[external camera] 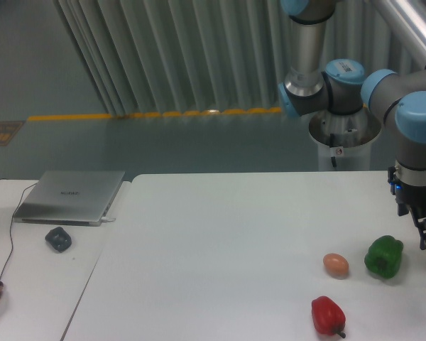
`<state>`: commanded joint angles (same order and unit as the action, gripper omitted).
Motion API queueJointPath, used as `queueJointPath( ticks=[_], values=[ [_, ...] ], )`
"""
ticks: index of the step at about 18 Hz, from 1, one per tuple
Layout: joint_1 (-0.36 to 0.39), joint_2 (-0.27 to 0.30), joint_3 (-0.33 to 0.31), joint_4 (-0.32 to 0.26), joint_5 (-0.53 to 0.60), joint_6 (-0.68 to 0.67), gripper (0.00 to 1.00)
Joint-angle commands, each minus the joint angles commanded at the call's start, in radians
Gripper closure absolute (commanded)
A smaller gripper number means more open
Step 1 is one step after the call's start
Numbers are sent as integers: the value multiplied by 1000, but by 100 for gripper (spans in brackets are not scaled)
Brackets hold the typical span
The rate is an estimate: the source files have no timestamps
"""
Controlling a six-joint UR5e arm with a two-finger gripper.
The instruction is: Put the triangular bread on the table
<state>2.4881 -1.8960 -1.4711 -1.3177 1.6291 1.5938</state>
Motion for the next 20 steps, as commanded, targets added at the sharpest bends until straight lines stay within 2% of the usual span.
queueJointPath(
  ticks=[13, 20],
  values=[
    [60, 26, -40, 9, 0, 6, 0],
    [124, 37, -64, 14, 3, 271, 0]
  ],
)
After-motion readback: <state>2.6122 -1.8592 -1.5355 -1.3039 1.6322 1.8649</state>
